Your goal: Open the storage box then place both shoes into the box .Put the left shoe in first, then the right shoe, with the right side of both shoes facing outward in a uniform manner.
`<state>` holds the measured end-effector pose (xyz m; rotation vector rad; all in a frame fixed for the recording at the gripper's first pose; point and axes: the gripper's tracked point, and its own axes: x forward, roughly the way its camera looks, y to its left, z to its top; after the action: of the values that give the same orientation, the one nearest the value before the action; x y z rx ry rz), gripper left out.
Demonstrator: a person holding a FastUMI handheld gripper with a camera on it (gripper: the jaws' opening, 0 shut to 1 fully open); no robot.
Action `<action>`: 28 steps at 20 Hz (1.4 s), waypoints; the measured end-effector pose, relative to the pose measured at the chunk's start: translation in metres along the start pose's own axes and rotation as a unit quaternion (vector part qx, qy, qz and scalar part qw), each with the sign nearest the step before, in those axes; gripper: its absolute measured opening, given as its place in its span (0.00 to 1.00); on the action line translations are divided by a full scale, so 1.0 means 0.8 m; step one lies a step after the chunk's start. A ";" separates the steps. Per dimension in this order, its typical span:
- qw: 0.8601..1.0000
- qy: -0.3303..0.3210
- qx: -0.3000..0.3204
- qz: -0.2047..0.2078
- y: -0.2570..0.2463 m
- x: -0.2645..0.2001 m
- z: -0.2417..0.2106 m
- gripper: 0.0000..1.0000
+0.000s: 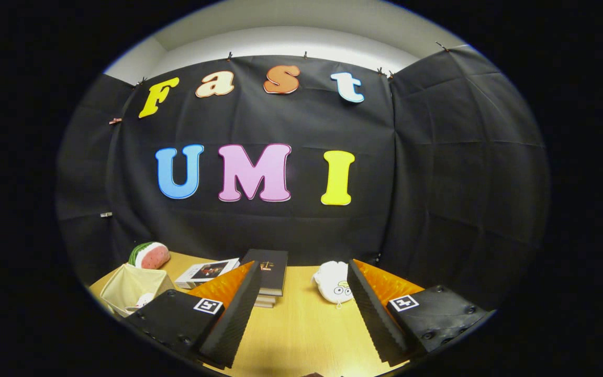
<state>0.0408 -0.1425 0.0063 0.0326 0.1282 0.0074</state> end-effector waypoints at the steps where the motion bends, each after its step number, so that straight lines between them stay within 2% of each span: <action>1: 1.000 0.013 -0.002 0.012 -0.001 0.002 -0.010 0.99; 7: 0.998 -0.002 -0.026 0.050 -0.004 0.017 -0.016 0.99; 10: 0.998 -0.004 -0.021 0.060 0.004 0.018 -0.014 0.98; 15: 0.996 -0.002 -0.052 0.068 0.007 0.020 -0.026 0.97; 20: 0.995 0.007 -0.042 0.087 0.023 0.019 -0.037 0.97; 24: 0.995 0.008 -0.045 0.088 0.025 0.022 -0.042 0.97; 28: 0.997 0.014 -0.041 0.069 0.018 0.022 -0.045 0.97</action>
<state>0.0537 -0.1271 -0.0315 -0.0406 0.1524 0.1513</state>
